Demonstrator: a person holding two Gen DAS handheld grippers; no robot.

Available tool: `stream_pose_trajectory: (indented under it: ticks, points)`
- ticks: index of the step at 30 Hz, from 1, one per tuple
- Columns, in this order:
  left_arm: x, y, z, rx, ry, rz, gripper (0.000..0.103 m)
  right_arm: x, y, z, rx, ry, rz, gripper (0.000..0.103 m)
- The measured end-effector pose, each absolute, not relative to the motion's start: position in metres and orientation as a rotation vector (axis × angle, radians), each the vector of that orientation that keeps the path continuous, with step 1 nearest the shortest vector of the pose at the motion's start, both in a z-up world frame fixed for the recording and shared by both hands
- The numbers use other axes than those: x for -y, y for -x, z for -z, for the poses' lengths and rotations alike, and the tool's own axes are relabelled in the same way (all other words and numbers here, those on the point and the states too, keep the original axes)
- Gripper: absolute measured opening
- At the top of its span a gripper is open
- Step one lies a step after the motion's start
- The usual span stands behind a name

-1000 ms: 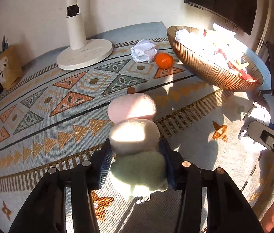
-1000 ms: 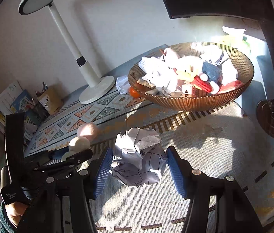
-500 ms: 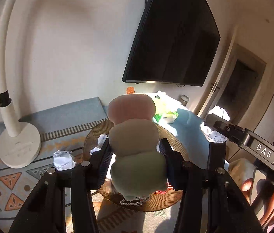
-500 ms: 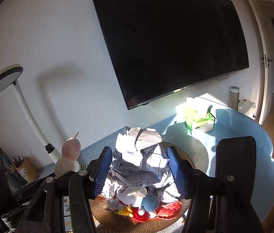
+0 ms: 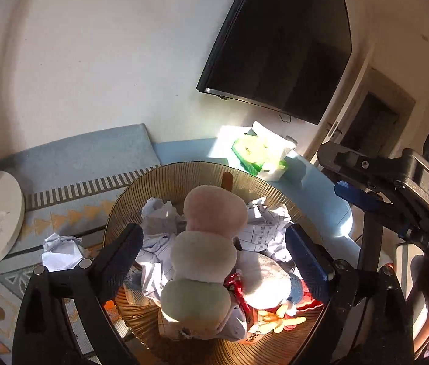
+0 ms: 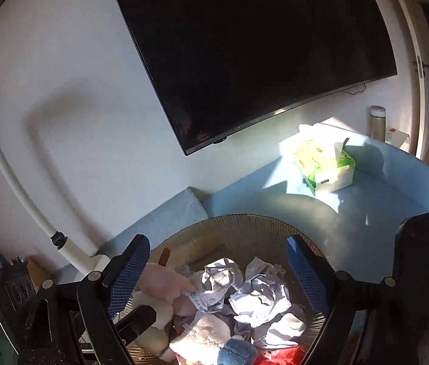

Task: Organize objects
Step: 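Carry the dango plush and paper ball over the golden bowl and open both tools, then move both tools back toward the last paper ball and the orange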

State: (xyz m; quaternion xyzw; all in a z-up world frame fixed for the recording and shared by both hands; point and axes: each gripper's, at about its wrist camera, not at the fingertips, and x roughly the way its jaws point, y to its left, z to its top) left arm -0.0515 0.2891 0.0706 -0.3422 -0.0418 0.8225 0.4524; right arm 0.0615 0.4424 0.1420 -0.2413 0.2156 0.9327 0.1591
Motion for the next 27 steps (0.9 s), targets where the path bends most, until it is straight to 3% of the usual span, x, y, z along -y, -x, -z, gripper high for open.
stream_pose_trajectory:
  ticks: [12, 17, 22, 27]
  points:
    - [-0.175, 0.086, -0.069, 0.392, 0.880, -2.233, 0.096, -0.348, -0.037, -0.111, -0.471, 0.772, -2.774, 0.090]
    - [-0.147, 0.105, -0.047, 0.529, 0.961, -2.197, 0.096, -0.315, -0.020, -0.103, -0.310, 0.740, -2.777, 0.090]
    - [-0.142, 0.104, -0.041, 0.469, 0.973, -2.243, 0.096, -0.311, -0.005, -0.089, -0.224, 0.717, -2.689, 0.090]
    - [-0.146, 0.103, -0.039, 0.440, 0.983, -2.235, 0.096, -0.327, -0.005, -0.083, -0.361, 0.713, -2.682, 0.090]
